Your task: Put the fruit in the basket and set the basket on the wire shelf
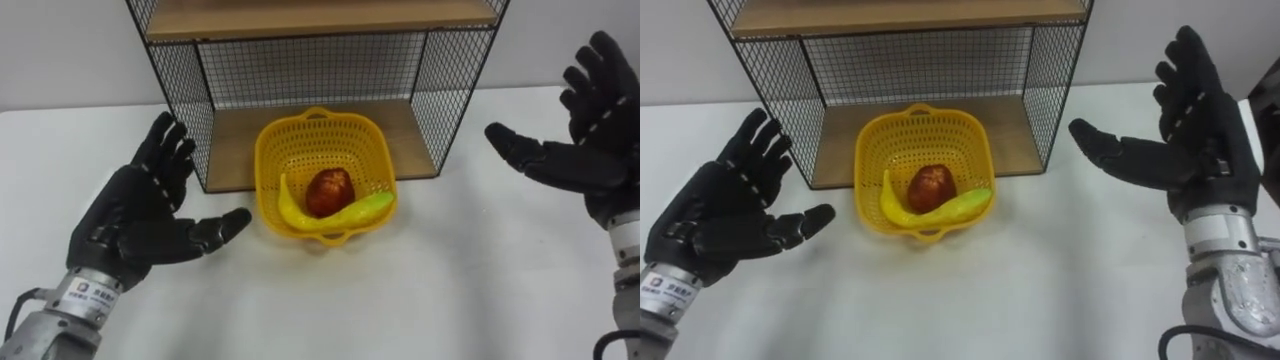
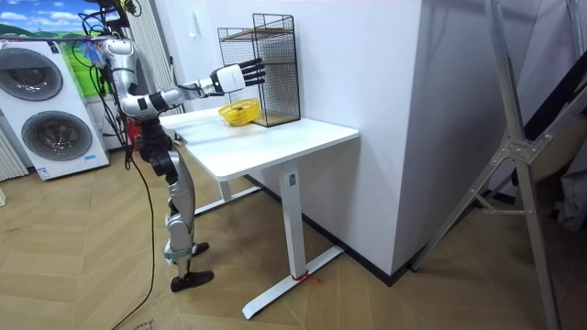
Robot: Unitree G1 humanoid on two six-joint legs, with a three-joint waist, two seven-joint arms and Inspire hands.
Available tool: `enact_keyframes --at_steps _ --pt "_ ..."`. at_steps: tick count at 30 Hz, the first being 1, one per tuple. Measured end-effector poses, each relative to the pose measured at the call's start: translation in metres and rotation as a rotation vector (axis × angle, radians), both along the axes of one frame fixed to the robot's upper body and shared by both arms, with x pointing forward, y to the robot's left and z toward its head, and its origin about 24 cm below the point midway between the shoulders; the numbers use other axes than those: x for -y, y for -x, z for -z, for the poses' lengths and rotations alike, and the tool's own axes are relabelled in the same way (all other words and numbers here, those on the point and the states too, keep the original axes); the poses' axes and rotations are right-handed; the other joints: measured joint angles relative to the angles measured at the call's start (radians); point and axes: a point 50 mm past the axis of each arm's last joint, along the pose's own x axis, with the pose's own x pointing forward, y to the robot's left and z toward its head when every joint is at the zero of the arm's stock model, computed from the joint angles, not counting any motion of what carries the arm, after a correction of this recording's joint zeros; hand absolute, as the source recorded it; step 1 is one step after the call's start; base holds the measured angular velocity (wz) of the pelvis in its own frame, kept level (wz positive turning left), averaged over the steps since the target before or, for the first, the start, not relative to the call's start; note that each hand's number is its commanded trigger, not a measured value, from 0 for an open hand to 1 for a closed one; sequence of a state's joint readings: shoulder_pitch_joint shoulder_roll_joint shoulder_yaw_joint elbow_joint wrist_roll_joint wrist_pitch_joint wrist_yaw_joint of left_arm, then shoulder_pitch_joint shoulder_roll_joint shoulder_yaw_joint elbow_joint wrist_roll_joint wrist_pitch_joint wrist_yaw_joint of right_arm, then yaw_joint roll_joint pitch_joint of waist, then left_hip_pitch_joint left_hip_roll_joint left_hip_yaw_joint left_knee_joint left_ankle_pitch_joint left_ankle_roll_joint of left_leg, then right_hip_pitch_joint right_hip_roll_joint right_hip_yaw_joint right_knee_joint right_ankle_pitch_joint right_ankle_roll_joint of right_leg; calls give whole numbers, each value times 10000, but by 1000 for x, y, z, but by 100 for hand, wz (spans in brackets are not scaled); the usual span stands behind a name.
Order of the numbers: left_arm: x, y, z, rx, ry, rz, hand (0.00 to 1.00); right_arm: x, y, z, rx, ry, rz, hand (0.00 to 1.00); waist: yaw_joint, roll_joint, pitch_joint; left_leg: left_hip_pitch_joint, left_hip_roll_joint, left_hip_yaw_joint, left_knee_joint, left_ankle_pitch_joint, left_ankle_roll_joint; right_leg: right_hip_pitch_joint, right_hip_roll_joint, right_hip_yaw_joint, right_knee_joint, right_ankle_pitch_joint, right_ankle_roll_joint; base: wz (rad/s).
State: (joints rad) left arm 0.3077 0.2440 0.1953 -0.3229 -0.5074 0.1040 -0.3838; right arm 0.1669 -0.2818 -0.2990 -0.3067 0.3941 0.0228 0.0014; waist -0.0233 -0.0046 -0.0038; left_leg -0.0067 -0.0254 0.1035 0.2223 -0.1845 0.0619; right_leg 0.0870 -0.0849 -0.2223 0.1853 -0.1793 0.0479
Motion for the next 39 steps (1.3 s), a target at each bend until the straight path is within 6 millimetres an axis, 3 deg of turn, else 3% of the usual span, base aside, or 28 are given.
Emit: enact_keyframes --at_steps 5,11,14,18,19,20,23,24,26,27,29,33,35,39 --pt "-14 4 -13 581 -462 -279 0 11 4 -7 522 -83 720 0 6 226 -62 16 -2 -1 11 0 0 11 -4 -3 -1 0 0 0" --pt "-52 20 -53 2696 251 -1840 0 44 22 -23 1417 -69 2771 0 76 295 -29 11 6 3 -10 -2 -2 3 0 5 5 -2 1 0" --pt "-82 40 -70 3774 1382 -3429 0 69 41 -32 1927 -321 4467 0 225 348 -40 10 0 1 -10 -5 -1 0 -1 16 6 -3 2 0" --pt "-124 81 -86 5141 3559 -6100 0 102 84 -44 2821 -357 7598 0 602 356 -58 -15 -2 -1 -7 -39 -22 -40 2 44 26 -35 8 -1" --pt "-137 96 -86 5437 4126 -7179 0 108 96 -44 2898 -361 8497 100 632 338 -70 -22 -19 -10 -2 -43 -20 -125 -19 38 72 -77 0 0" --pt "-145 103 -85 5508 4302 -7789 0 111 102 -45 2948 -371 8962 0 680 325 -81 -51 -29 -8 -4 -43 -20 -198 -45 39 174 -127 -8 0" --pt "-187 155 -54 4922 6149 -12020 0 128 134 -40 2939 -568 11786 0 902 383 -134 -88 -169 -8 30 -50 -11 -482 -243 44 740 -601 -20 3" --pt "-193 165 -45 4673 6469 -12815 0 132 139 -38 2850 -627 12276 0 915 394 -141 -98 -187 -16 35 -49 -11 -525 -274 19 817 -646 -21 8" --pt "-208 207 -2 3156 7469 -16193 0 146 159 -20 2188 -948 14292 0 958 410 -143 -188 -234 -51 65 -47 -9 -690 -351 -2 1075 -774 -15 7" --pt "-209 217 10 2714 7695 -17014 0 149 164 -15 1949 -1014 14772 0 941 413 -136 -218 -240 -84 86 -47 -9 -697 -352 -29 1077 -781 -13 14" --pt "-203 254 57 672 8582 -19876 0 158 182 10 850 -1141 16460 0 837 393 -136 -381 -272 -247 178 -51 -5 -701 -379 -206 1066 -805 7 25" --pt "-175 288 111 -2285 9719 -22823 0 158 190 37 -580 -682 17829 0 837 320 -118 -525 -234 -272 380 -99 -5 -832 -371 -252 1182 -851 -7 6" --pt "-160 303 128 -3600 9940 -23962 0 156 188 39 -580 -820 17964 0 928 291 -114 -493 -214 -235 400 -122 -31 -832 -343 -124 1252 -883 -29 -11" --pt "-147 320 137 -5189 8736 -24974 0 157 194 47 -630 -1059 18341 0 907 184 -93 -534 -173 -266 499 -200 -88 -826 -342 -68 1204 -862 -27 -1"
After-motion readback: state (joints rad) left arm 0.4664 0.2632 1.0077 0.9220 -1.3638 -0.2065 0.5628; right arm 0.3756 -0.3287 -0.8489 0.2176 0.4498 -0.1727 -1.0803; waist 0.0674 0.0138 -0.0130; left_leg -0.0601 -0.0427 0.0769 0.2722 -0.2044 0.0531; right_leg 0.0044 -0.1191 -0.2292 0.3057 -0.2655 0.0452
